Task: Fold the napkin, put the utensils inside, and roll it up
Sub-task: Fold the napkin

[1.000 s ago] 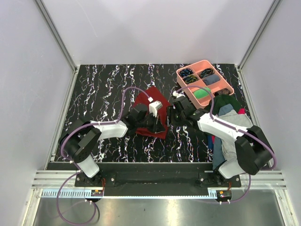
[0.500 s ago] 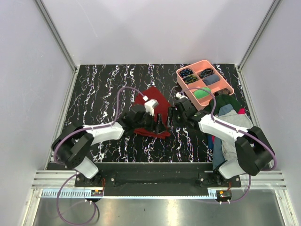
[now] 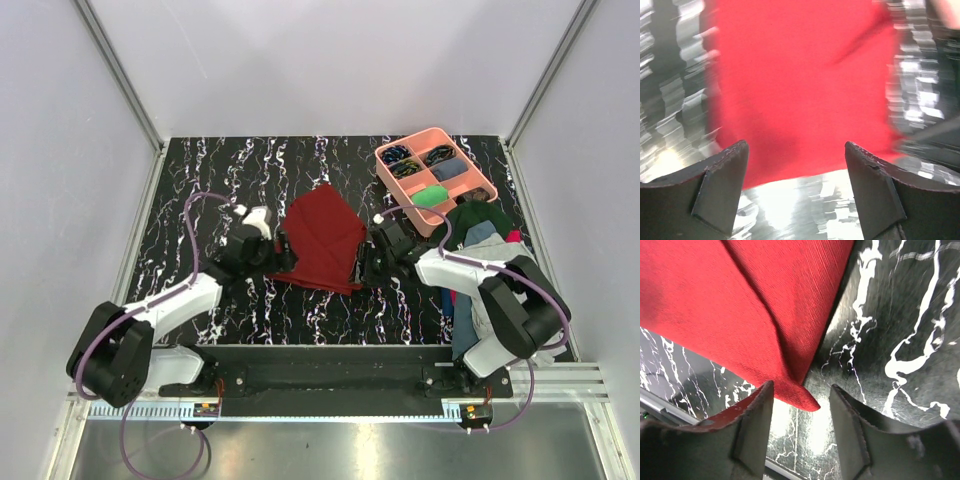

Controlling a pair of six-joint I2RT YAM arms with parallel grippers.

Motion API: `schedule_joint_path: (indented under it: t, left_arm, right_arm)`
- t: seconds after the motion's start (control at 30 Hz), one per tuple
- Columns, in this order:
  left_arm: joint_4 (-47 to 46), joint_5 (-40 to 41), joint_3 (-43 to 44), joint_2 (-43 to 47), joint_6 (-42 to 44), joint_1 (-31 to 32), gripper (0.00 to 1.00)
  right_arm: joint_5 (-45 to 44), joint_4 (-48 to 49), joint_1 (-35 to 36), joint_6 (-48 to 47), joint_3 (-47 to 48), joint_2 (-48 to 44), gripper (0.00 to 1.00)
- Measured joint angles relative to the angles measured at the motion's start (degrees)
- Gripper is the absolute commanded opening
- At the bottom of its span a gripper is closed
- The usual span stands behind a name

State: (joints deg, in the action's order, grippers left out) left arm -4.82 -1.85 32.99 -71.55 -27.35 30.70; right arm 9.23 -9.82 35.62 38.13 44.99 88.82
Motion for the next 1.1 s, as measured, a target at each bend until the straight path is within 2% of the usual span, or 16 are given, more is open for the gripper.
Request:
schedule_joint_path:
  t: [0.2, 0.47, 0.8, 1.1]
  left_arm:
    - [5.7, 3.5, -3.0, 1.3, -1.0, -6.0, 0.83]
    - [2.6, -0.9, -8.4, 1.1, -3.3, -14.6, 0.83]
    - [-10.4, -10.5, -11.0, -3.3, -6.9, -18.8, 0.80]
    - [-15.5, -16.7, -13.4, -4.3, -8.5, -18.9, 0.72]
  right_arm:
    - [2.1, 2.0, 0.0, 1.4, -0.7, 2.3, 0.45]
    - [4.7, 5.8, 0.0, 2.6, -0.7, 4.8, 0.40]
    - [5.8, 7.7, 0.0, 3.4, -0.7, 5.7, 0.42]
    - [6.7, 8.8, 0.0, 3.8, -0.7, 6.2, 0.42]
